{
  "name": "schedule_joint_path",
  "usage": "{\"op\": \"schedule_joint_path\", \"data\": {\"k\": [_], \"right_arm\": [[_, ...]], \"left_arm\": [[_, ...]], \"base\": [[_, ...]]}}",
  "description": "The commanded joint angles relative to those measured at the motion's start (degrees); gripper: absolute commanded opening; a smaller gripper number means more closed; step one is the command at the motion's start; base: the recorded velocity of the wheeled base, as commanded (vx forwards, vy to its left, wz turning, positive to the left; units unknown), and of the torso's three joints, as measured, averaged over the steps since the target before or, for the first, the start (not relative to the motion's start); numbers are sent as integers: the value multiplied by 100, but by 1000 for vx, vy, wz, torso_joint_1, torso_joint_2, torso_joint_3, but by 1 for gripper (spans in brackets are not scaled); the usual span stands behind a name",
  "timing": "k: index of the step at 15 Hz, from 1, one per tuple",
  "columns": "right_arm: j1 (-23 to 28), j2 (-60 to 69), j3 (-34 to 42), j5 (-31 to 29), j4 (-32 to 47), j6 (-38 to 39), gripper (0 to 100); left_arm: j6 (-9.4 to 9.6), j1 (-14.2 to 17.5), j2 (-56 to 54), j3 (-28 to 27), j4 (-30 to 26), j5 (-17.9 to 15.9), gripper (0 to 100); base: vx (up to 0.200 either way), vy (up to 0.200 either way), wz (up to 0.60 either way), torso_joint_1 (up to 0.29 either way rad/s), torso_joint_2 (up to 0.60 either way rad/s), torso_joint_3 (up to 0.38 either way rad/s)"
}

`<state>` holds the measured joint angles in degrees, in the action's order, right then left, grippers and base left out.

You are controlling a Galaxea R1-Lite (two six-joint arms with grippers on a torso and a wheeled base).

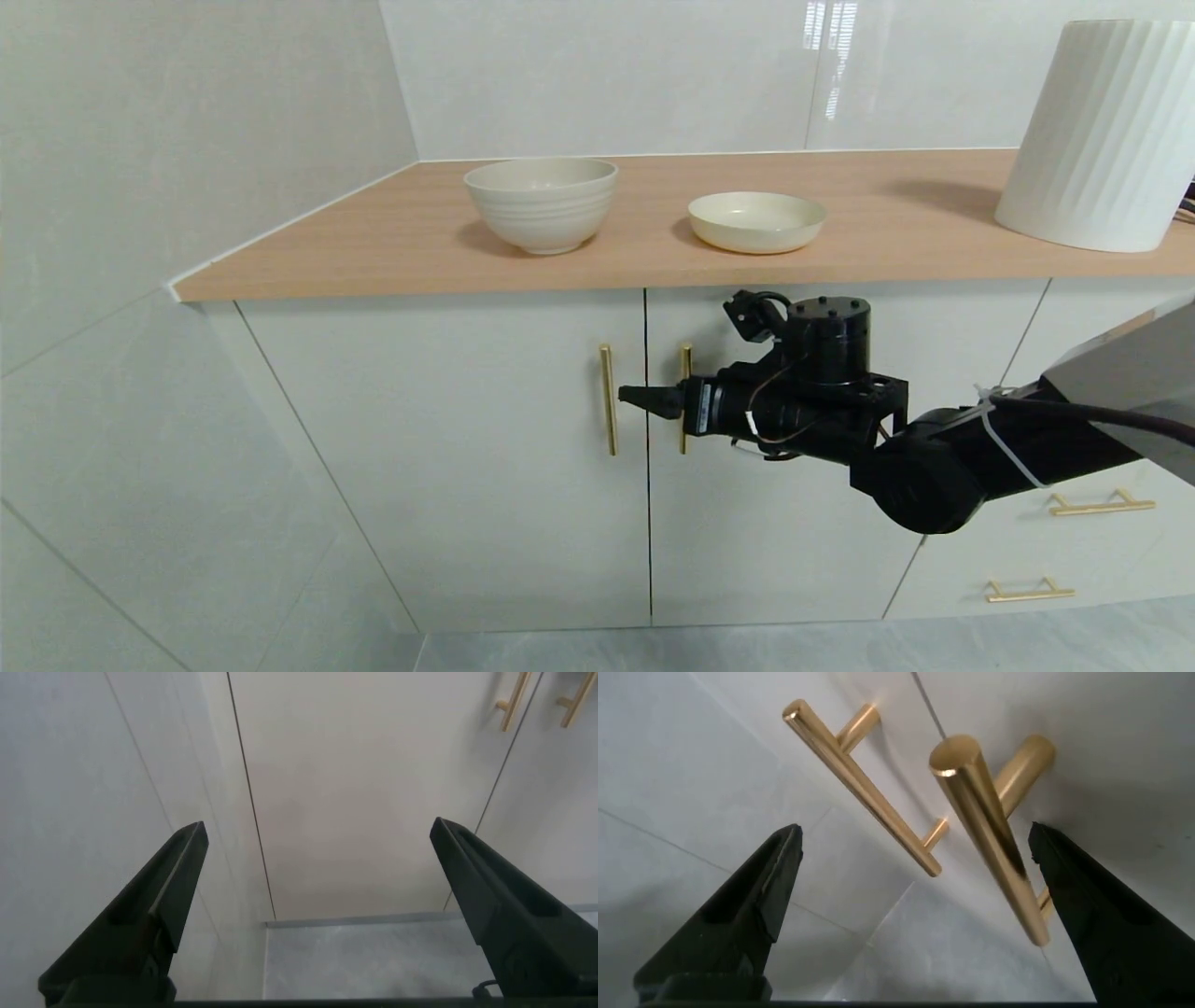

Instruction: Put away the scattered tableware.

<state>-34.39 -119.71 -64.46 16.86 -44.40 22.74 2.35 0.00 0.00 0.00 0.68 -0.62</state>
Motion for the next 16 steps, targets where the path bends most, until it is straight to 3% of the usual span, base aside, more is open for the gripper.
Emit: {"op": "schedule_joint_path", "data": {"k": [1, 5, 9, 16], "right_arm": [[-59, 36, 39, 10, -16, 38, 100], [-85, 141, 162, 37, -25, 47, 100], [-94, 282, 417, 608, -148, 56, 100], [-314, 554, 918, 634, -500, 240, 100]], "left_arm": [[2, 0, 0, 0, 2, 1, 100], [2, 0, 0, 0, 2, 1, 100], [2, 0, 0, 0, 2, 1, 100], [28, 0, 0, 0, 2, -8, 100]], "base": [[0, 0, 0, 0, 0, 0], [0, 0, 0, 0, 0, 0], [0, 0, 0, 0, 0, 0], [0, 0, 0, 0, 0, 0]]}}
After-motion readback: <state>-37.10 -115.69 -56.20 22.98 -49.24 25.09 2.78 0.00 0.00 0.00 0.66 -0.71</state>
